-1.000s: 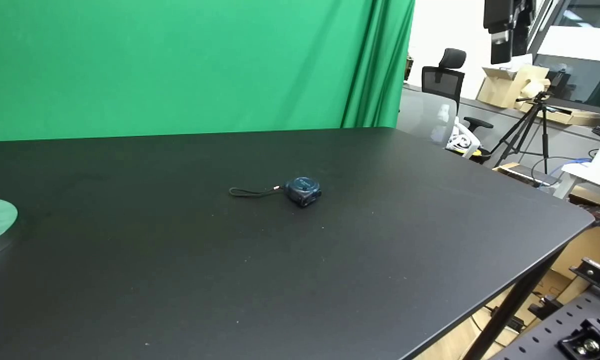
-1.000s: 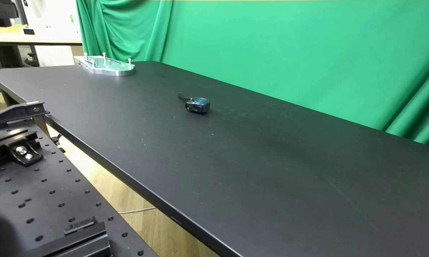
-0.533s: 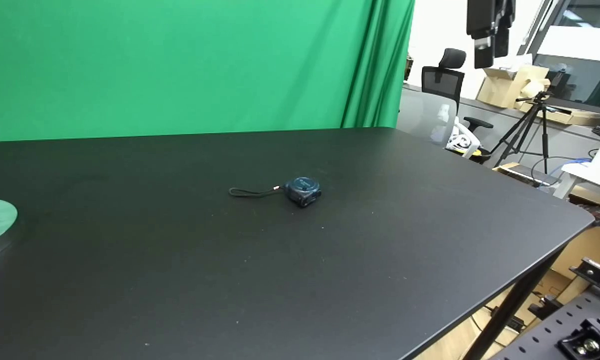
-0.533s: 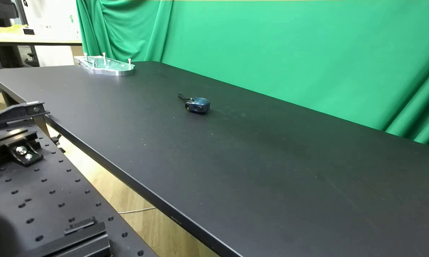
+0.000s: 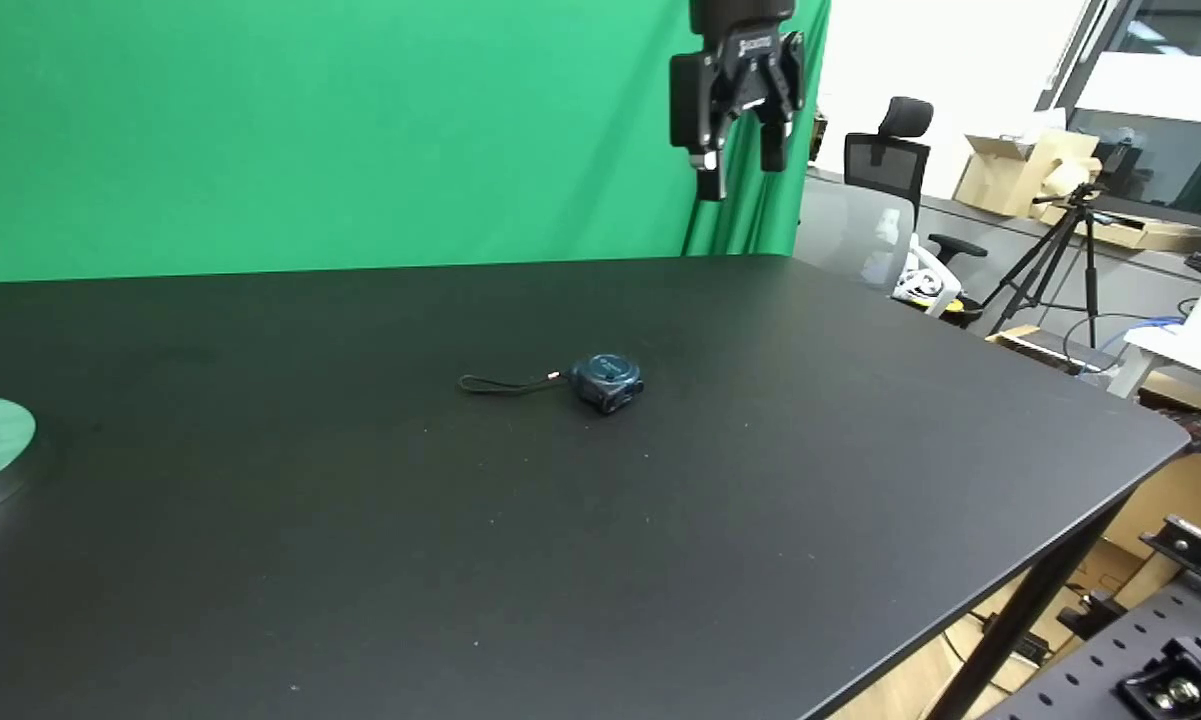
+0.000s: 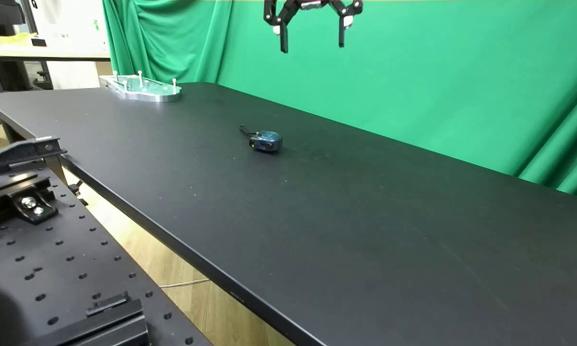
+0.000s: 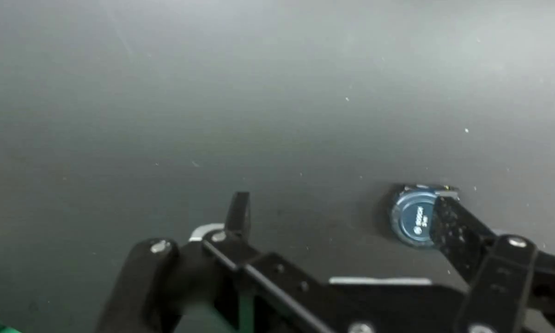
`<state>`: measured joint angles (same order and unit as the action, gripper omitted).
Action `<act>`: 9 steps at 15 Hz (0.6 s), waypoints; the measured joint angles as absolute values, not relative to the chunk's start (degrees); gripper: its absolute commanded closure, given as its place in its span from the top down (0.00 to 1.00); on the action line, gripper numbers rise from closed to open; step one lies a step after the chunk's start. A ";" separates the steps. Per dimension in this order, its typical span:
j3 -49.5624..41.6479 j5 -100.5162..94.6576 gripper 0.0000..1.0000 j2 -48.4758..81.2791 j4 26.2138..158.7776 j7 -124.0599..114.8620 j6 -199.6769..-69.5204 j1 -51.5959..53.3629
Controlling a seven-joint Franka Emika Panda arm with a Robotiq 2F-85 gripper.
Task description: Move the measuring tape
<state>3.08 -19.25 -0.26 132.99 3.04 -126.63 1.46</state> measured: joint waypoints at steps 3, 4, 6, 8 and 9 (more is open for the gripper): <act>3.40 -11.69 1.00 6.67 129.10 1.44 -131.59 2.43; 3.49 -8.92 1.00 8.78 127.91 1.45 -132.97 2.62; 3.97 -4.68 1.00 12.27 126.10 1.69 -135.25 2.74; 4.25 -3.43 1.00 14.23 125.09 1.72 -136.29 2.89; 4.27 -3.36 1.00 14.55 124.87 1.72 -136.36 2.93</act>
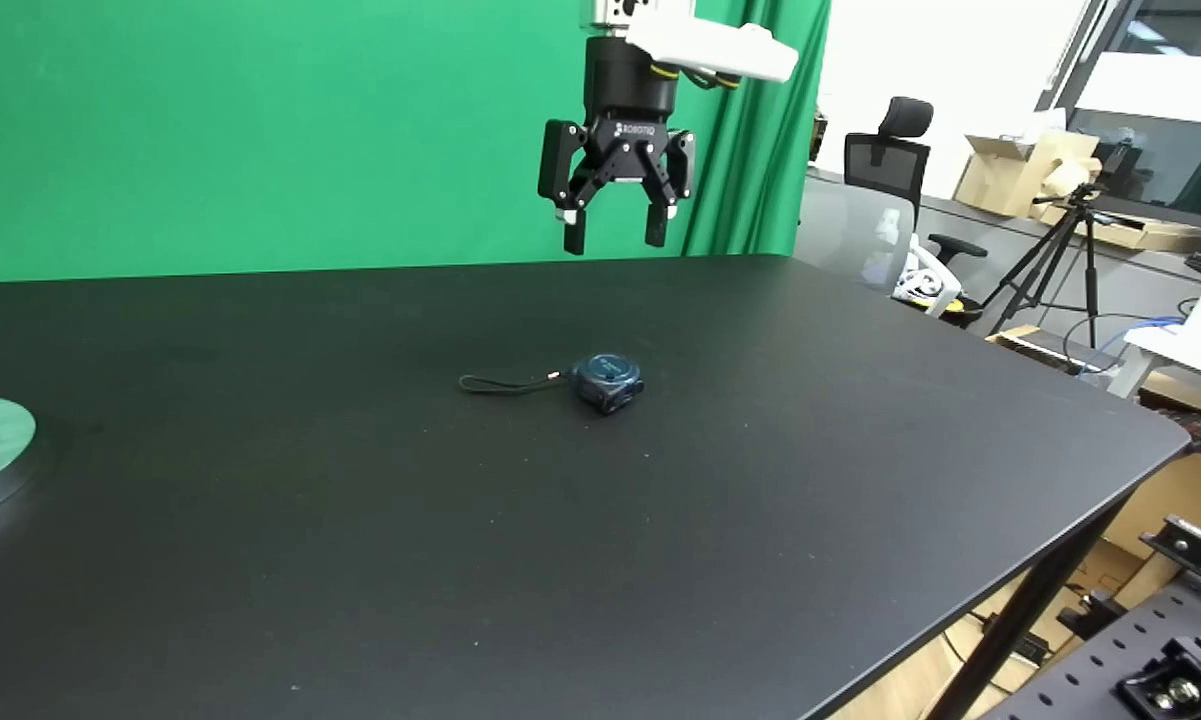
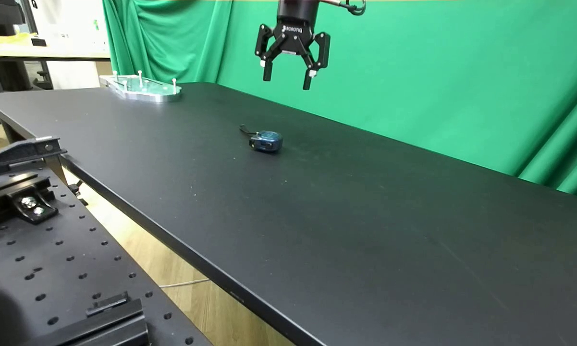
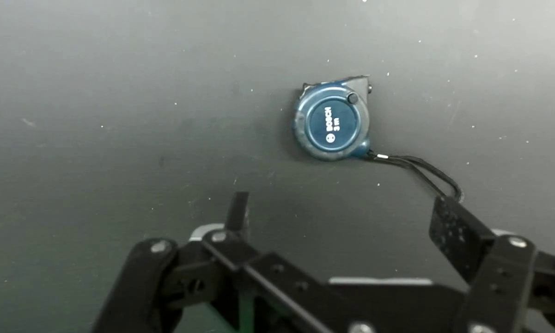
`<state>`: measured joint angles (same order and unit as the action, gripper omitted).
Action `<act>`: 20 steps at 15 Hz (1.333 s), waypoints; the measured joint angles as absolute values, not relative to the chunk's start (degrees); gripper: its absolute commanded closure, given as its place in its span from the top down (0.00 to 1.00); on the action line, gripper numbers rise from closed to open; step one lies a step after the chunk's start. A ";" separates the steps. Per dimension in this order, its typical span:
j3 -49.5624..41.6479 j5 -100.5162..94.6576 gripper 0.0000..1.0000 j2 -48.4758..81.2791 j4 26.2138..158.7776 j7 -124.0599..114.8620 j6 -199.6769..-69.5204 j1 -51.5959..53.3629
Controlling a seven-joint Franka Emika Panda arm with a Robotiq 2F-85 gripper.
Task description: Move the measuring tape
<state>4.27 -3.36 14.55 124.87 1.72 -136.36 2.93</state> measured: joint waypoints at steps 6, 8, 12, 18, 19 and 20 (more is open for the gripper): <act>4.05 -8.22 1.00 14.67 127.14 1.04 -140.66 4.51; 3.93 -11.06 1.00 14.66 129.27 -0.05 -143.76 5.60; 3.06 -15.80 1.00 14.65 133.35 -3.08 -149.54 7.26; 1.43 -16.60 1.00 15.66 135.55 -3.28 -153.31 7.08; 1.43 -16.41 1.00 16.16 135.52 -3.01 -153.46 6.91; 1.44 -16.04 1.00 16.70 135.47 -2.55 -153.53 6.85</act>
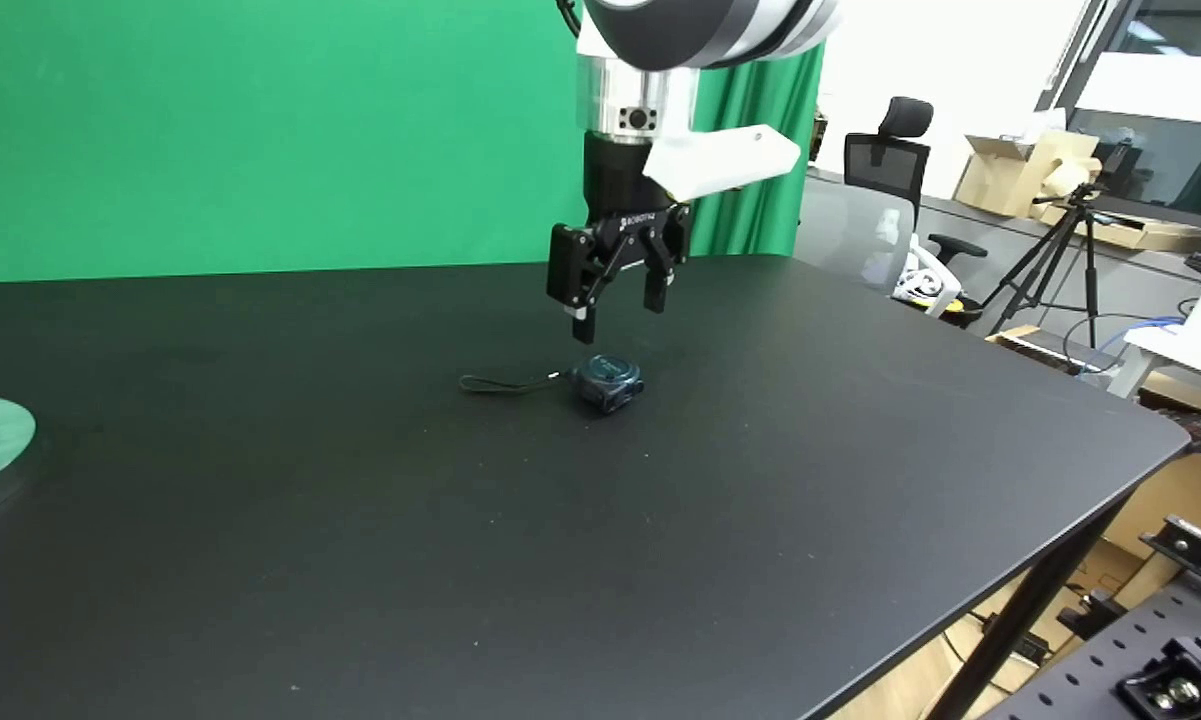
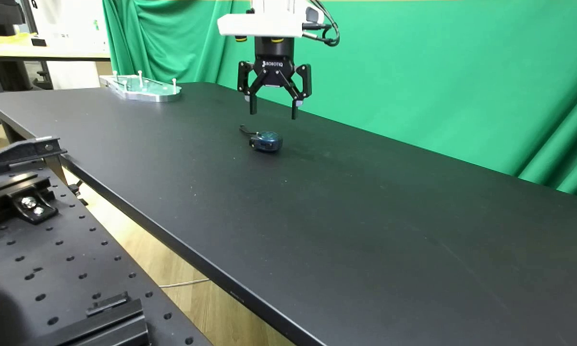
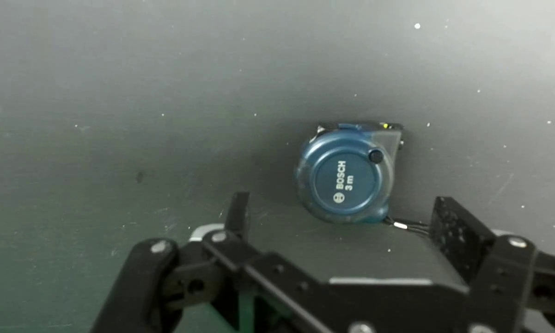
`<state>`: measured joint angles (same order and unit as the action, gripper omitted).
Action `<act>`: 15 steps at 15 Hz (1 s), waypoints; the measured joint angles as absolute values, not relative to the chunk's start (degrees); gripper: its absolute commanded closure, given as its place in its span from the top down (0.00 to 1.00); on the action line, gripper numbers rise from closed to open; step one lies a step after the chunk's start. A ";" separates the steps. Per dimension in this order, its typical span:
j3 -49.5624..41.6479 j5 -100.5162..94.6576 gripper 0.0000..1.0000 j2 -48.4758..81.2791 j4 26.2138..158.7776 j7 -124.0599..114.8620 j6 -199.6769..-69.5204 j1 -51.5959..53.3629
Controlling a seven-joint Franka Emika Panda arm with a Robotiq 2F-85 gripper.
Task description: Move the measuring tape
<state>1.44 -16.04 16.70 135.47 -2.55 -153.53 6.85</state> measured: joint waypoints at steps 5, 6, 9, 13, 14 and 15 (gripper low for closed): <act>1.67 -14.43 1.00 19.79 134.52 -0.50 -153.55 6.85; 1.67 -14.18 1.00 20.39 134.27 -0.17 -153.55 6.84; 1.61 -13.37 1.00 21.80 133.45 0.35 -153.53 6.81; 1.59 -12.47 1.00 23.51 131.58 0.49 -153.28 6.80; 1.59 -12.19 0.76 23.96 131.07 0.57 -153.18 6.80; 1.59 -11.98 0.73 24.37 130.59 0.57 -153.07 6.78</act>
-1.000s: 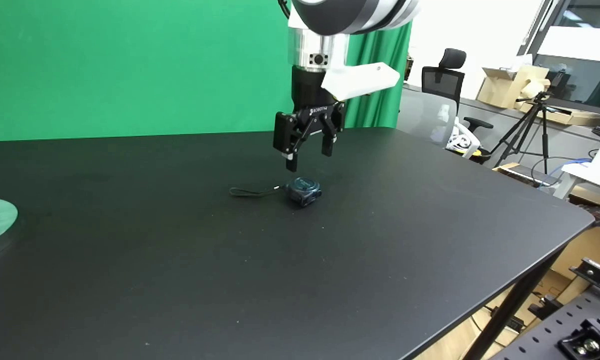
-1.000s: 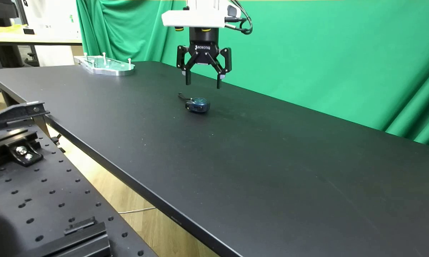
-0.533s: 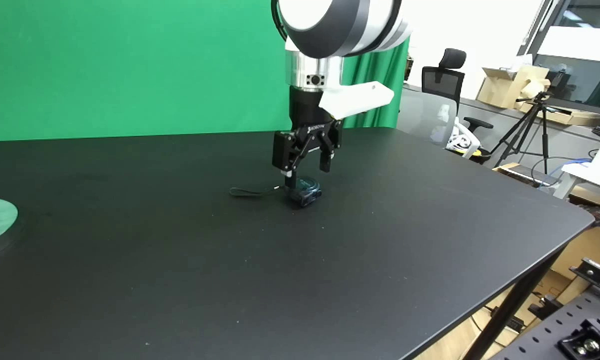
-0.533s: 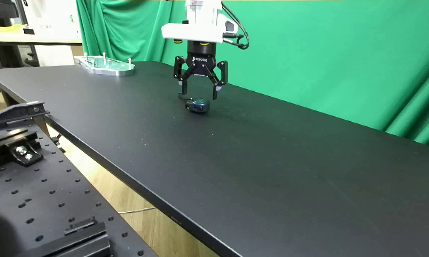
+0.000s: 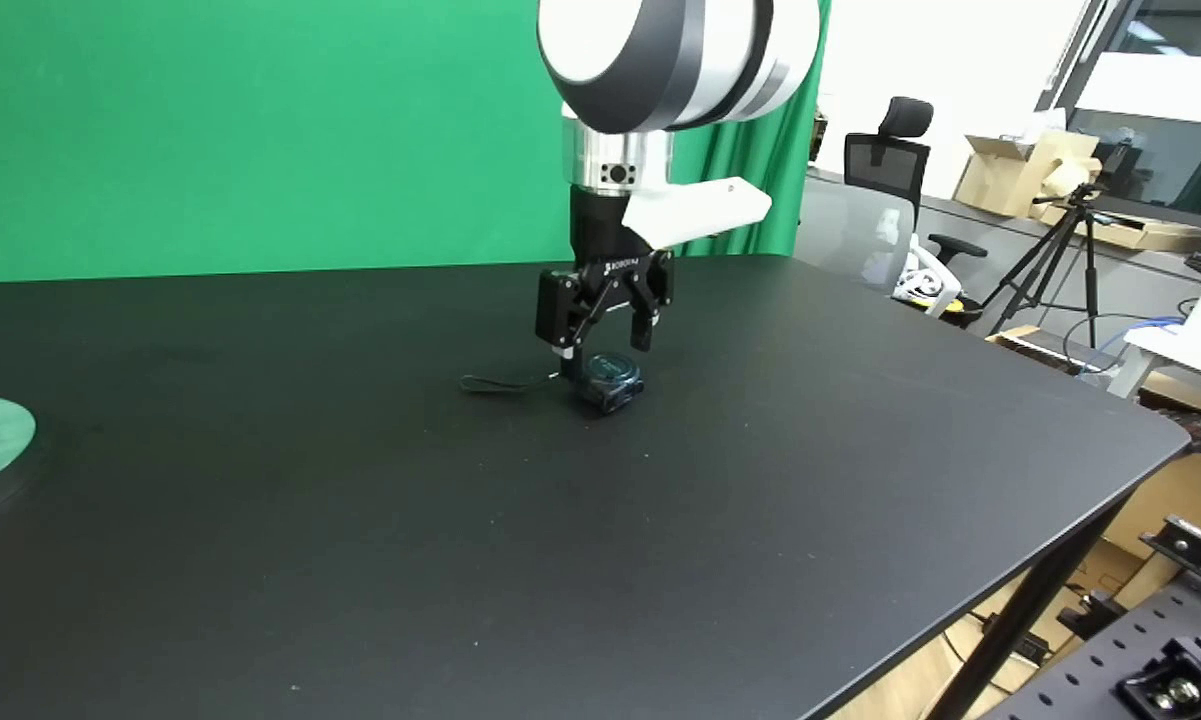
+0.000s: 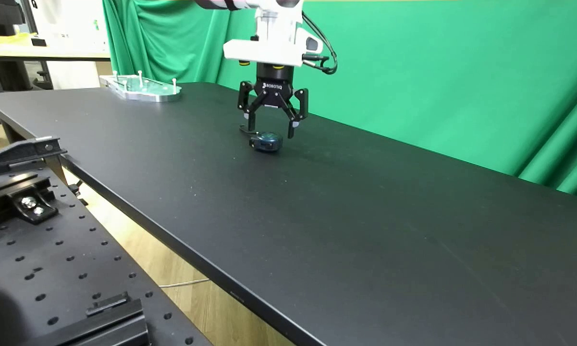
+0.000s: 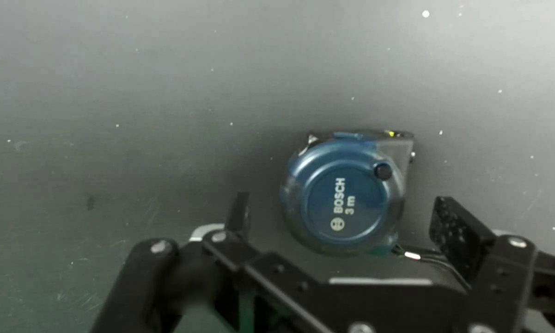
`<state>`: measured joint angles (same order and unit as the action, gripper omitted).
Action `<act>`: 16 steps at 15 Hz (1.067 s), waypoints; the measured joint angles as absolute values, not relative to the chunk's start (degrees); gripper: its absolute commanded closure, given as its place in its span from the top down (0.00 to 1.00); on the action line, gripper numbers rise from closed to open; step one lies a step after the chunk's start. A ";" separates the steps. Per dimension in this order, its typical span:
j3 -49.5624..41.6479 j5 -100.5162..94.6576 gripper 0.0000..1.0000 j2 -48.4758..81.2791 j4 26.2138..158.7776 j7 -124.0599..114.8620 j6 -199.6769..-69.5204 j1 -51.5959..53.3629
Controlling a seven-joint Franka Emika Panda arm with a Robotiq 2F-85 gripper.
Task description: Move the measuring tape
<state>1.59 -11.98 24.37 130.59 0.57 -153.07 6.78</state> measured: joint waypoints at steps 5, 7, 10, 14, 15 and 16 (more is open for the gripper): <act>1.55 -10.53 0.42 26.32 128.43 0.86 -152.32 6.49; 1.55 -10.07 0.42 26.56 127.90 1.12 -152.01 6.41; 1.55 -10.06 0.42 26.64 127.73 1.20 -152.01 6.40; 1.20 -10.05 0.42 26.27 127.77 1.20 -152.60 6.30; 0.91 -9.95 0.42 25.93 127.84 1.19 -152.99 6.16; 0.73 -9.76 0.42 25.45 128.00 1.19 -153.39 5.82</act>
